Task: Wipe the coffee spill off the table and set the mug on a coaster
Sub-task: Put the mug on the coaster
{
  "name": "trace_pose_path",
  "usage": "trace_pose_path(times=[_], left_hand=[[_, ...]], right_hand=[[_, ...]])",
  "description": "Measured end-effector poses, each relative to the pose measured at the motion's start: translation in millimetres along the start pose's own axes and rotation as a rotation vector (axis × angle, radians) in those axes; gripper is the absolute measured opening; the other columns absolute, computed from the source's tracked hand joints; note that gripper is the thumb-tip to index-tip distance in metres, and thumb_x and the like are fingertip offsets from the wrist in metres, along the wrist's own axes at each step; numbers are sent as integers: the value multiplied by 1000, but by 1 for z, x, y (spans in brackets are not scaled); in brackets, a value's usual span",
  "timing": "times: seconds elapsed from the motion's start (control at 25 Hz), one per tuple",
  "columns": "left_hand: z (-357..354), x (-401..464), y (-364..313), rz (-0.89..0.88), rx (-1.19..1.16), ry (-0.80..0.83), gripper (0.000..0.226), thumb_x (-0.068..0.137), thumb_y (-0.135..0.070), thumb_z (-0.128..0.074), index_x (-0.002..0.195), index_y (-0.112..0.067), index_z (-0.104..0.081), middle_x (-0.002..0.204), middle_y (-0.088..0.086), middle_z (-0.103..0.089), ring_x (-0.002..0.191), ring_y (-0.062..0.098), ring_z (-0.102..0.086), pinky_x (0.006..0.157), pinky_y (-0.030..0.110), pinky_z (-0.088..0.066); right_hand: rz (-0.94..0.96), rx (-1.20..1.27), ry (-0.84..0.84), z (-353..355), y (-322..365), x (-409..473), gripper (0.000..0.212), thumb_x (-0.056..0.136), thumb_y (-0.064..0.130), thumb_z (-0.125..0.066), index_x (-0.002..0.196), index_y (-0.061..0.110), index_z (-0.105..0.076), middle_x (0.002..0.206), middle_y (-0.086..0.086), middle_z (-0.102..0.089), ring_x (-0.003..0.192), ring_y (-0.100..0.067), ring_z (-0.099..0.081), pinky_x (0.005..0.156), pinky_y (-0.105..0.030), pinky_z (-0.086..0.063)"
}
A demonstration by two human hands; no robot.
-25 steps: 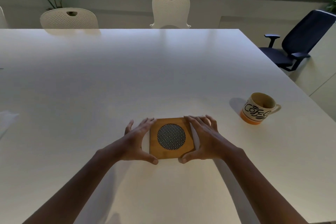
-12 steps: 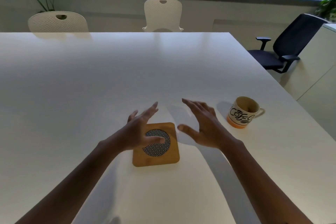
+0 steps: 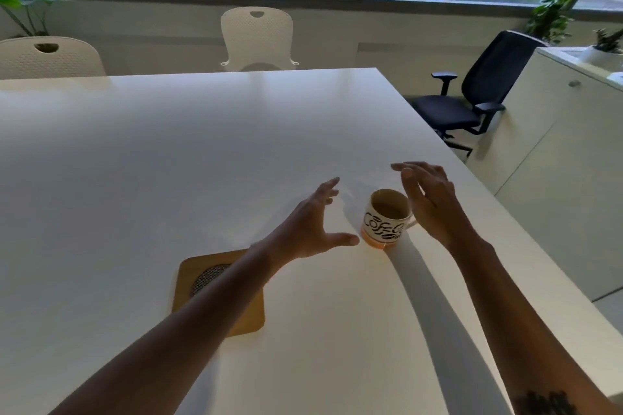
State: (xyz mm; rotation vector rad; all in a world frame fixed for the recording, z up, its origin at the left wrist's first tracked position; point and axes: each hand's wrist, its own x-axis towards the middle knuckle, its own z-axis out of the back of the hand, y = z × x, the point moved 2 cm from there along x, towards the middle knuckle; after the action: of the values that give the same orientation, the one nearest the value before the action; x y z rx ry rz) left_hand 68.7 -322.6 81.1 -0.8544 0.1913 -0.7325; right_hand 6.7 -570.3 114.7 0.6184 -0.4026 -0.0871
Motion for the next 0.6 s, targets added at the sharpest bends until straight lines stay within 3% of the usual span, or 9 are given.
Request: trace_pose_path(times=[0.08, 0.2, 0.36, 0.44, 0.6], left_hand=[[-24, 13, -7, 4, -8, 3, 117, 75, -47, -91, 167, -21, -23, 167, 7, -43, 149, 25, -48, 107, 28, -45], [-52, 25, -14, 10, -44, -18, 115, 76, -47, -91, 166, -20, -25, 167, 4, -43, 149, 22, -49, 104, 23, -45], [-73, 34, -20, -28, -101, -77, 104, 77, -38, -93, 160, -15, -35, 155, 4, -56, 138, 17, -57, 90, 0, -46], [-76, 36, -20, -35, -126, -123, 100, 76, -34, -95, 156, -11, -41, 148, 5, -61, 130, 16, -62, 89, 0, -48], [-80, 42, -18, -18, -148, -192, 89, 76, -32, -94, 149, -10, -49, 141, 4, -66, 118, 13, -65, 85, 1, -50]], right_hand=[[-86, 74, 37, 4, -25, -5, 50, 115, 41, -34, 143, 14, -66, 149, -10, -65, 142, -30, -51, 114, -60, -45], [-199, 218, 106, 1, -53, -15, 39, 117, 28, -43, 143, 11, -66, 145, -12, -68, 134, -29, -62, 111, -47, -53], [-257, 350, 177, -10, -71, -29, 30, 114, 24, -50, 135, 16, -69, 125, -5, -74, 108, -20, -72, 80, -24, -61], [-235, 382, 164, -15, -73, -33, 24, 114, 23, -51, 128, 19, -71, 113, -2, -76, 94, -9, -74, 71, -17, -60], [-197, 451, 115, -19, -75, -36, 23, 113, 15, -54, 124, 13, -74, 102, -3, -79, 82, -1, -75, 73, -18, -61]])
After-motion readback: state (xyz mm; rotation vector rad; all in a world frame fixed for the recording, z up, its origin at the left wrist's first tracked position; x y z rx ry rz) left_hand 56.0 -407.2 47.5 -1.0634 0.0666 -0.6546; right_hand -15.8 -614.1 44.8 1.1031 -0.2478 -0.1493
